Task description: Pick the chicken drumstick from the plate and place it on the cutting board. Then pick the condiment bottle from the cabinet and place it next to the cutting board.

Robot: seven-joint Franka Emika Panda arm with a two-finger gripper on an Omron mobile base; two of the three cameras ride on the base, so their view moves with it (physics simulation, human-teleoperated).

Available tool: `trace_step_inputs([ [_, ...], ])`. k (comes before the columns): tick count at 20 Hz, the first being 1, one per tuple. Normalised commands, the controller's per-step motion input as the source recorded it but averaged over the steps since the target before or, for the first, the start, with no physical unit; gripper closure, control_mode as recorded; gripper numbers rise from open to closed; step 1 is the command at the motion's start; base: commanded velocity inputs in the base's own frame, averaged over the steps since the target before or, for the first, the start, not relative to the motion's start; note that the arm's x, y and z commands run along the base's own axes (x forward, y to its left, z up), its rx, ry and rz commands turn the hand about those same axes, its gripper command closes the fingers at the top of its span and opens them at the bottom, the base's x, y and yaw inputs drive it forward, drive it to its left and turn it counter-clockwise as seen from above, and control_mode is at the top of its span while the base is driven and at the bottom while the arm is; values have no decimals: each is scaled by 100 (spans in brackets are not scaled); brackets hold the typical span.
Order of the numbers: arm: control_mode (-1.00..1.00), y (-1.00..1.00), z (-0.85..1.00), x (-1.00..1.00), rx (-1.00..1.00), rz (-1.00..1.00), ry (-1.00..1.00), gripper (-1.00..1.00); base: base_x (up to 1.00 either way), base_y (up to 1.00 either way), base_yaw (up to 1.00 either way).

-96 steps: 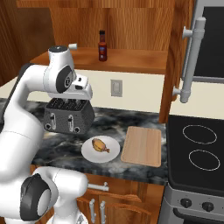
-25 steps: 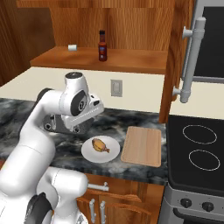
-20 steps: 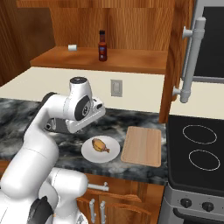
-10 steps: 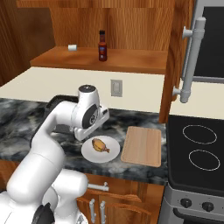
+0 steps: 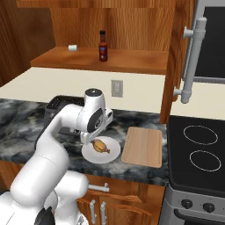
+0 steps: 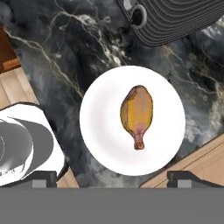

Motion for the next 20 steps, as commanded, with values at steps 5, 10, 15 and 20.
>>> trace_step_inputs([
  [5, -100, -7, -17, 0, 0, 1, 0, -100, 0, 0, 0],
  [10, -100, 0, -23, 0, 0, 0, 0, -100, 0, 0, 0],
  [15, -100, 0, -24, 5, 0, 0, 0, -100, 0, 0, 0],
  [20, -100, 0, -24, 9, 2, 0, 0, -100, 0, 0, 0],
])
